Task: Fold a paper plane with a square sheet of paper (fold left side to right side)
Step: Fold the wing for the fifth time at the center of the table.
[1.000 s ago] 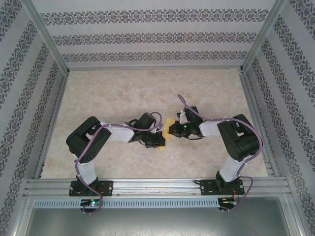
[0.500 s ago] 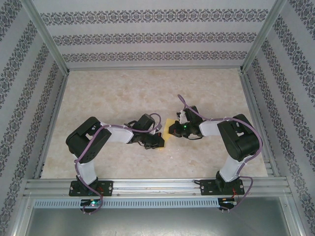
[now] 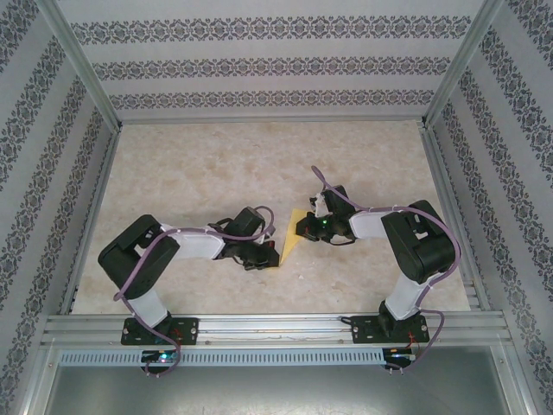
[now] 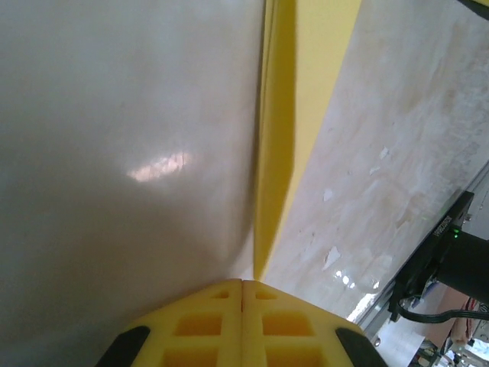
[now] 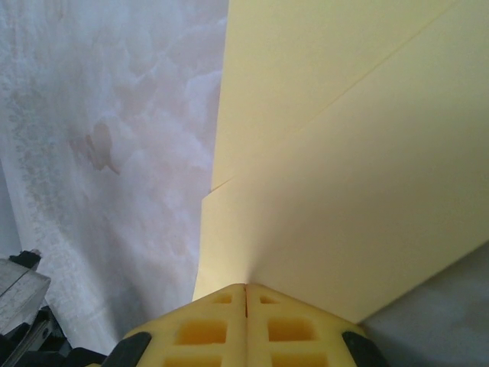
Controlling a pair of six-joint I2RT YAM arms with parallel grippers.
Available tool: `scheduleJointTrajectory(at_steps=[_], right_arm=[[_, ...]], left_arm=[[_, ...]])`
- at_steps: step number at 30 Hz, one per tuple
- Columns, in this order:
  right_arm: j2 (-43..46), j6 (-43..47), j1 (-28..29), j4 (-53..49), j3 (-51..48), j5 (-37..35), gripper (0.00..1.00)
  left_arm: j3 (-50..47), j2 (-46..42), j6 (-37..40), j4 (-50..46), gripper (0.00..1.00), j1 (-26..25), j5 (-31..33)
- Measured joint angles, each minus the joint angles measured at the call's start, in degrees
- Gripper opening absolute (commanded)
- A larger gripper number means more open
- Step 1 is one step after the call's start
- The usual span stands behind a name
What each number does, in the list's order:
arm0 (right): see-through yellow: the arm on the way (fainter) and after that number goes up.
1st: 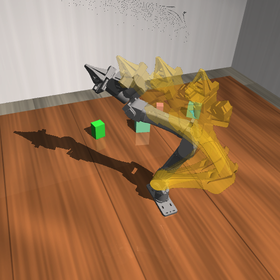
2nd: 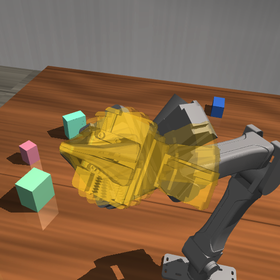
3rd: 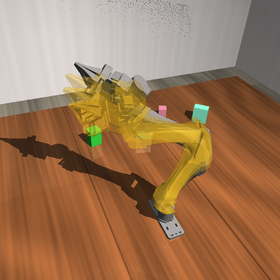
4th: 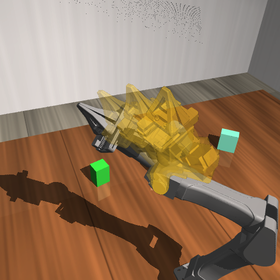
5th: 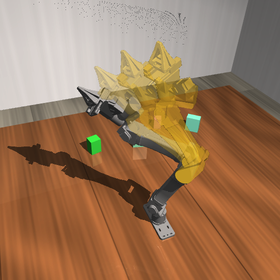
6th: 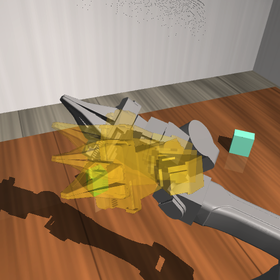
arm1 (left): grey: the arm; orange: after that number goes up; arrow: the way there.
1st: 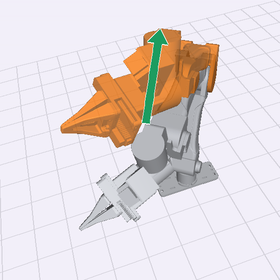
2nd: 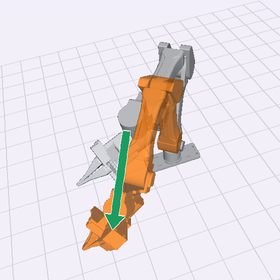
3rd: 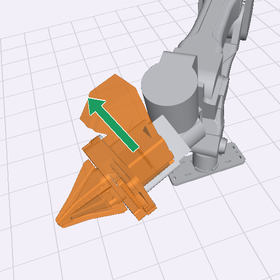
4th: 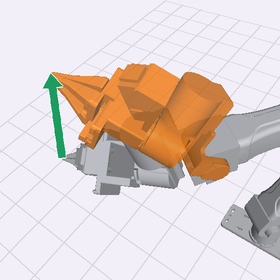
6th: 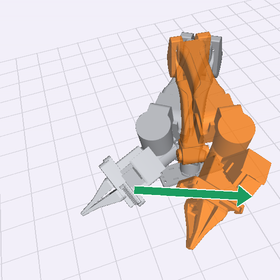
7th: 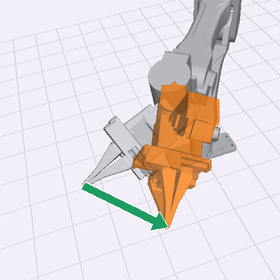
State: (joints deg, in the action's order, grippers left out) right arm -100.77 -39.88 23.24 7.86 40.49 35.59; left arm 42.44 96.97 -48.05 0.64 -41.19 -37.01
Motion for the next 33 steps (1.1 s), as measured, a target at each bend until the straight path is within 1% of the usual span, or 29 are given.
scheduleJointTrajectory(at_steps=[5,9,14,21,33], right_arm=[[0.0,0.02,0.0,-0.13,0.07,0.0,0.0],[-0.04,0.02,0.0,-0.17,0.13,0.0,0.0],[-0.15,0.02,0.0,-0.35,0.26,0.0,0.0],[-0.15,0.0,0.02,-0.37,0.28,0.02,0.0],[-0.15,0.0,0.13,-0.37,0.28,-0.09,0.0]], left_arm=[[1.53,-4.48,0.09,-2.75,0.03,0.24,0.15],[5.97,-4.33,1.18,-3.23,0.02,0.7,0.02],[11.76,1.07,2.05,-2.19,0.01,0.94,-0.96],[14.93,9.44,2.97,-1.49,0.01,1.18,-2.03],[17.9,14.8,4.44,-1.27,0.0,1.18,-1.95]])
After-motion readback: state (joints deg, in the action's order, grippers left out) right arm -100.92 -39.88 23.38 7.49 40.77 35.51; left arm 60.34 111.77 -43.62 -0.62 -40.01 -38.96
